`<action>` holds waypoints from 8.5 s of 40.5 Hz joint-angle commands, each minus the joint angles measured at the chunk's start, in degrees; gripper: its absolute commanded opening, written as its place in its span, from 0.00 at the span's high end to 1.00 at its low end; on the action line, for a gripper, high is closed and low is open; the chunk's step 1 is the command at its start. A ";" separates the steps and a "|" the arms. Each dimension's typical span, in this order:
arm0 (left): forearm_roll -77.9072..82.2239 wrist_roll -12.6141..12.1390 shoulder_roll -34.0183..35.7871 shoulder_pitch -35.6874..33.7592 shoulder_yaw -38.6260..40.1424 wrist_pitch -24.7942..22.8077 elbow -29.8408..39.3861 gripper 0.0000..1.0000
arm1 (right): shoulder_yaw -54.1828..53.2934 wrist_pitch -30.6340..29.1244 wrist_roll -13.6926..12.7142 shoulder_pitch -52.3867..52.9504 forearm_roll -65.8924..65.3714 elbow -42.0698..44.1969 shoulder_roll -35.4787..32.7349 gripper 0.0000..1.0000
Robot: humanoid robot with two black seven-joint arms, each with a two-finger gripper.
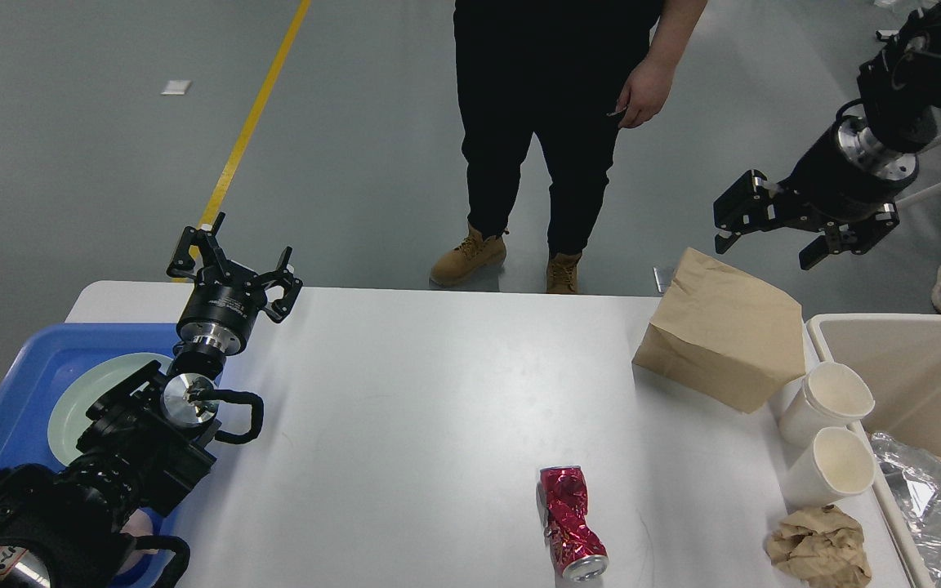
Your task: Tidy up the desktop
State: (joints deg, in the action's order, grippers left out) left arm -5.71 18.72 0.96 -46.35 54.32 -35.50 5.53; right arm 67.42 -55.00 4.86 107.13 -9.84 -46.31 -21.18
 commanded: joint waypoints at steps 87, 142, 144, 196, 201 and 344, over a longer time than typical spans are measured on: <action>0.00 0.00 0.00 -0.05 0.00 0.00 0.01 0.04 | -10.38 13.42 -0.03 -37.79 2.54 2.98 -17.23 1.00; 0.00 0.00 0.00 -0.05 0.00 0.00 0.01 0.04 | -10.21 18.85 -0.11 -26.16 2.45 8.68 -32.53 1.00; 0.00 0.00 0.00 -0.05 0.00 0.00 0.01 0.04 | -10.38 22.90 -0.11 -30.12 2.63 10.96 -31.03 1.00; 0.00 0.00 0.00 -0.05 0.00 0.00 0.01 0.04 | -4.41 2.18 -0.03 0.61 2.81 4.13 -3.61 0.00; 0.00 0.00 0.00 -0.05 0.00 0.00 0.01 0.04 | -1.16 2.70 -0.11 1.94 2.54 3.15 -2.11 0.00; 0.00 0.00 0.00 -0.05 0.00 0.00 0.01 0.04 | -15.83 48.67 -0.11 -55.01 3.68 29.52 -16.61 0.01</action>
State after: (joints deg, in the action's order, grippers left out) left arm -5.71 18.72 0.96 -46.37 54.32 -35.61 5.54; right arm 51.93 -6.55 4.77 52.40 -6.16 -16.87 -38.39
